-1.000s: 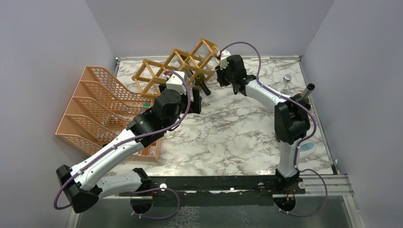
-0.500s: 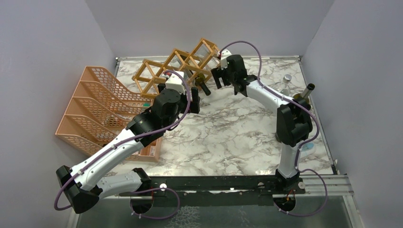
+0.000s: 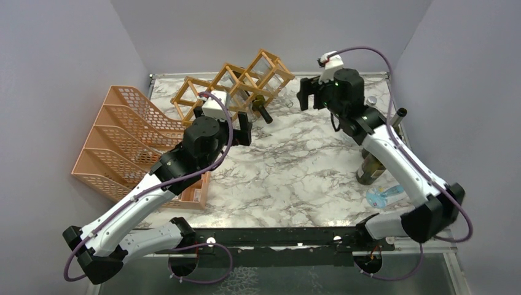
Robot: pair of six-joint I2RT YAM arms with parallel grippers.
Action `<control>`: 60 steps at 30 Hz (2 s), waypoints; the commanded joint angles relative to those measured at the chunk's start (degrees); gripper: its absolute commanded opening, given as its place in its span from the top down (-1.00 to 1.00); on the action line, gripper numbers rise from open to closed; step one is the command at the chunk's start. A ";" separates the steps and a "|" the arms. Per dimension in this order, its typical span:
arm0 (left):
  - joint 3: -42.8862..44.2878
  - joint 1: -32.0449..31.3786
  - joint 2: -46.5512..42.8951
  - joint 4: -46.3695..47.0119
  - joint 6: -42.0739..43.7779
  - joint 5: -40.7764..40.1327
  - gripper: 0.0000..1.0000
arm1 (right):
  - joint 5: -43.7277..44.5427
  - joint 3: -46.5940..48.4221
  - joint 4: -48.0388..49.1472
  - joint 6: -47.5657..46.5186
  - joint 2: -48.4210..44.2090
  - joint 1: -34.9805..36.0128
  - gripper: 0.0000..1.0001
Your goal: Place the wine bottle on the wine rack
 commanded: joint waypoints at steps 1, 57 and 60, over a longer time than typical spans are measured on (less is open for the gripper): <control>-0.17 0.22 -3.03 1.56 1.75 1.89 -0.98 | 8.49 -5.54 -5.65 3.82 -11.83 -0.06 -0.79; -3.96 0.19 -5.60 3.58 1.09 6.97 -0.98 | 46.52 -24.24 -26.42 22.69 -33.24 -10.48 0.32; -4.32 0.18 -5.80 3.56 0.69 7.22 -0.98 | 44.83 -22.30 -27.33 21.30 -34.08 -10.42 0.65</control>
